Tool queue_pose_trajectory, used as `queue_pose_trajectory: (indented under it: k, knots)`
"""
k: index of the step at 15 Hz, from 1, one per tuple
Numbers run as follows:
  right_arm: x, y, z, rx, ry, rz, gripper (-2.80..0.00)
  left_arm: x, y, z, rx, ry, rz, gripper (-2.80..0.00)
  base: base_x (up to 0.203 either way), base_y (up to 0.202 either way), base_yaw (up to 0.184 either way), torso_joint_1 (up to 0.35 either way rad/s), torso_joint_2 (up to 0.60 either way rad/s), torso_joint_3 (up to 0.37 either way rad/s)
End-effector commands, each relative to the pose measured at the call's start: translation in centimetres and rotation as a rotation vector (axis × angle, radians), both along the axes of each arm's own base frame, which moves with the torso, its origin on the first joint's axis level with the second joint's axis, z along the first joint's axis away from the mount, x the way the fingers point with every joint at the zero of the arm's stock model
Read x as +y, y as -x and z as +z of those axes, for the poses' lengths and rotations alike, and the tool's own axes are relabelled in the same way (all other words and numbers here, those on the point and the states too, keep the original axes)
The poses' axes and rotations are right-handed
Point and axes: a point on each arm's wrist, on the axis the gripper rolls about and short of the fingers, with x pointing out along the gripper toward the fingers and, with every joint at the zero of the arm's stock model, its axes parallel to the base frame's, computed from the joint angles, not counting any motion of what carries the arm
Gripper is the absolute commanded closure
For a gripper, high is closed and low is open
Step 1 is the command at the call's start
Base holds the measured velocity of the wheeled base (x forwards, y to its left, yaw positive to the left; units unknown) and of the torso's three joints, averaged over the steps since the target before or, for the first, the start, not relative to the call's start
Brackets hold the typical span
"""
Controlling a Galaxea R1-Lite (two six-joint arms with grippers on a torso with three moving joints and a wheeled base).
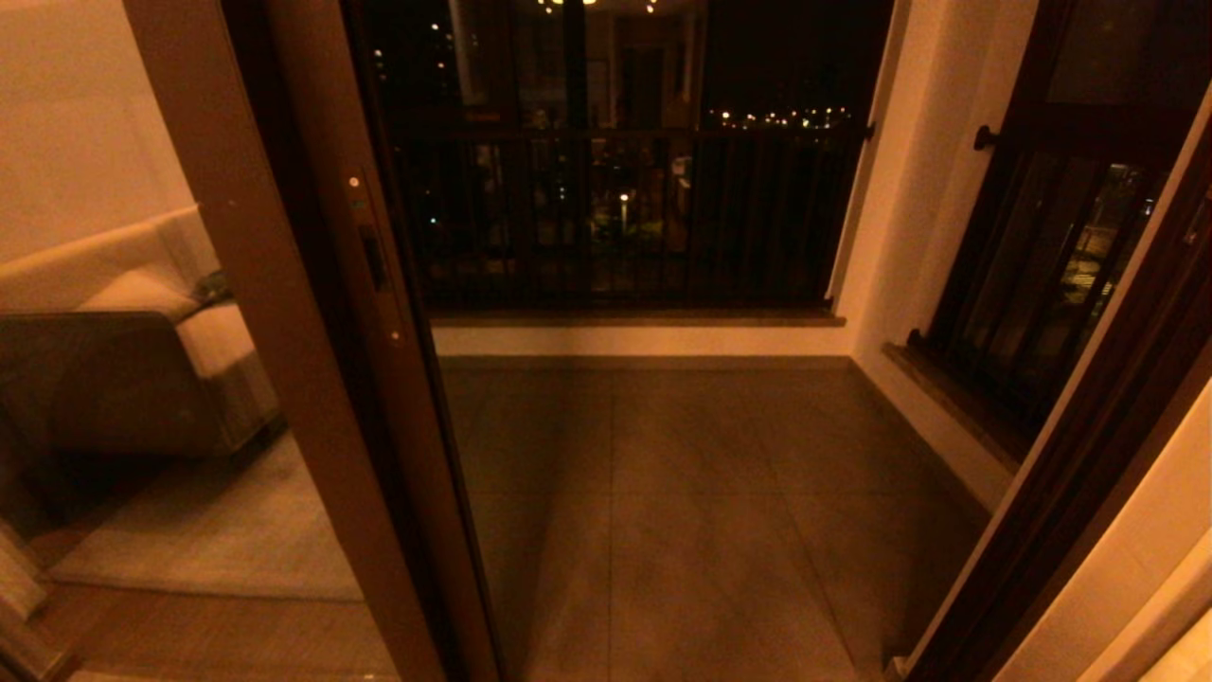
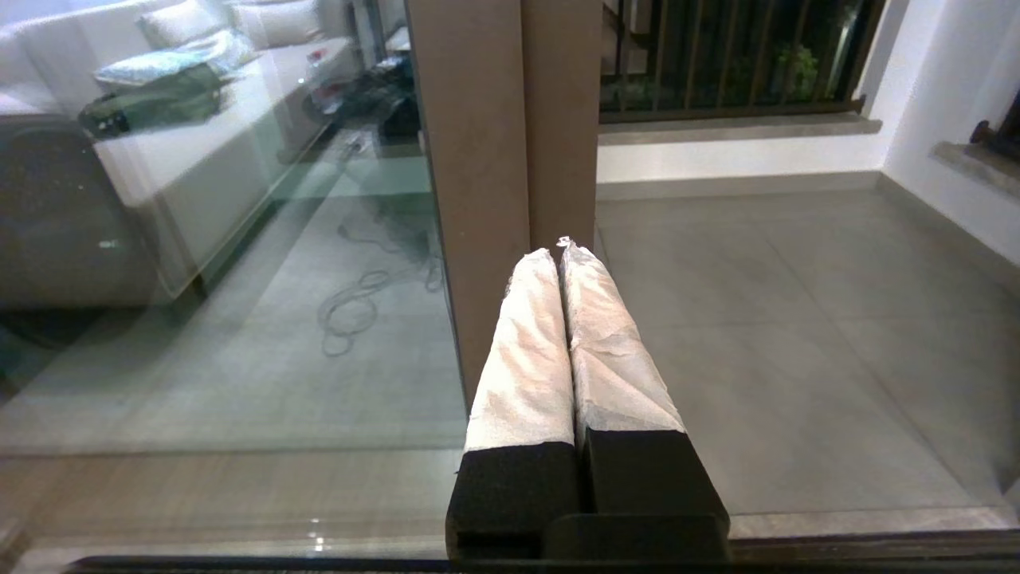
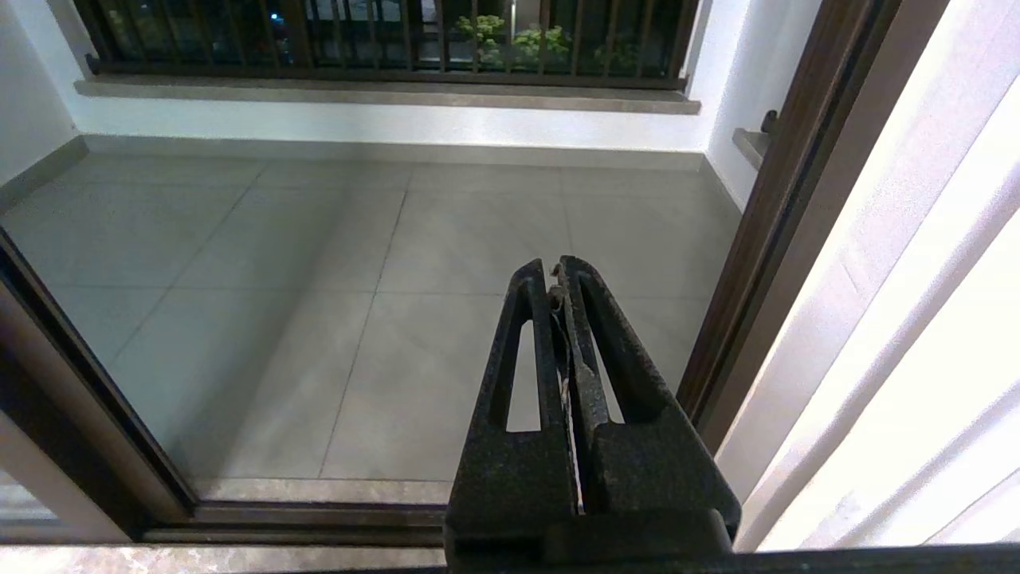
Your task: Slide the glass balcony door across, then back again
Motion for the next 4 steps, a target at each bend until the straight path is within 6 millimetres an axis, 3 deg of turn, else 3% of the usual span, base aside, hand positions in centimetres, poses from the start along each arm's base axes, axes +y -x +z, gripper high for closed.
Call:
queue_pose_trajectory:
  k: [1, 4]
  knots:
    - [0.00, -0.01, 0.01, 0.000, 0.001, 0.003, 0.00, 0.00, -0.25, -0.83, 0.031, 0.000, 0.000, 0.00, 0.000, 0.000, 0.000, 0.000, 0.00, 0.000]
    - [-0.01, -0.01, 0.01, 0.001, -0.017, -0.004, 0.00, 0.00, -0.26, -0.84, 0.031, 0.000, 0.000, 0.00, 0.000, 0.000, 0.000, 0.000, 0.00, 0.000]
